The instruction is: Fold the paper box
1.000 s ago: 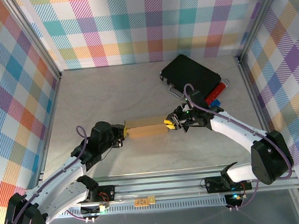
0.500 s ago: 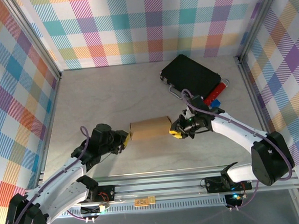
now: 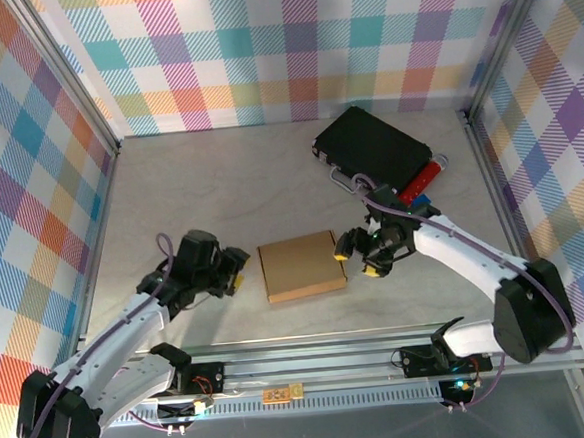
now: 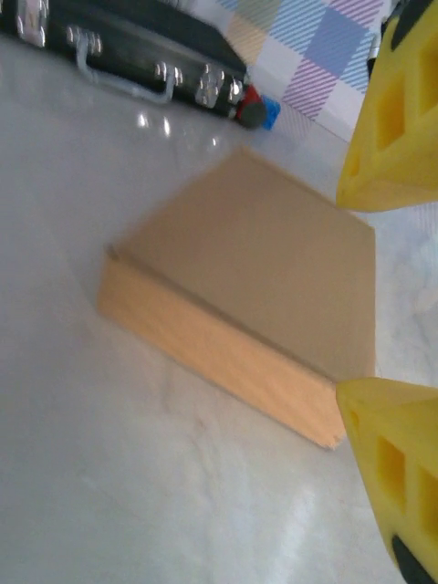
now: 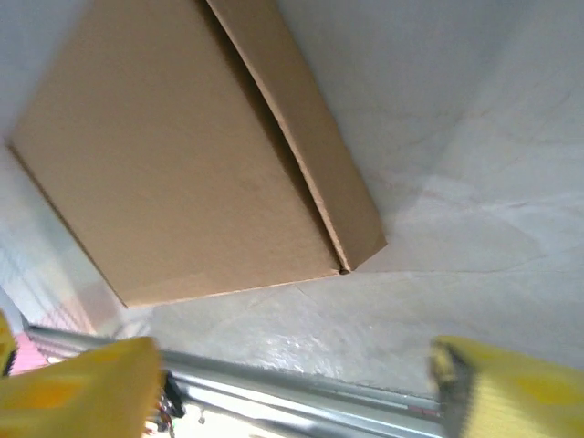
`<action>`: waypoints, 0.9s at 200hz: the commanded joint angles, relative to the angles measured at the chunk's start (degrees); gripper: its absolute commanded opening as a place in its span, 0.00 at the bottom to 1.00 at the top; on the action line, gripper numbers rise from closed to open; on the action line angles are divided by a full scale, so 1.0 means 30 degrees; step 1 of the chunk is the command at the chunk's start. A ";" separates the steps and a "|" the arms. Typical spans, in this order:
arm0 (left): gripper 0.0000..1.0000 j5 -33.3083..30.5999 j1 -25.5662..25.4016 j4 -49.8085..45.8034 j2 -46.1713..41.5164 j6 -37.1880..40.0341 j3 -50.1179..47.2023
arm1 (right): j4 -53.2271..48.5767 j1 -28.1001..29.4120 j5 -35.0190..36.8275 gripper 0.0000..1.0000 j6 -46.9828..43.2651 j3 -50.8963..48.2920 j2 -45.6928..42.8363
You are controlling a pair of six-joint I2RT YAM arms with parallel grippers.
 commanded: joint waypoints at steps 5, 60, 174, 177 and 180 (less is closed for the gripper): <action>1.00 -0.1781 0.1893 -0.3419 -0.0726 0.4201 0.3228 | -0.2696 -0.0311 0.5147 0.99 -0.1908 0.2045 -0.2538; 1.00 -1.3633 0.3228 -1.0454 -0.0428 0.8548 0.8009 | -0.2259 -0.0425 1.5252 0.99 -0.4965 0.1997 -0.6714; 1.00 -1.2015 0.6539 0.9178 0.2265 2.2099 -0.4292 | 1.8161 -0.6292 1.1013 0.99 -1.6697 -1.1127 -0.4372; 1.00 -1.1767 0.6702 0.9472 0.2654 2.2101 -0.4305 | 1.8581 -0.6435 1.0780 0.99 -1.6826 -1.1071 -0.4034; 1.00 -1.1545 0.6832 0.9827 0.3040 2.2061 -0.4336 | 1.8901 -0.6548 1.0564 0.99 -1.6948 -1.0987 -0.3724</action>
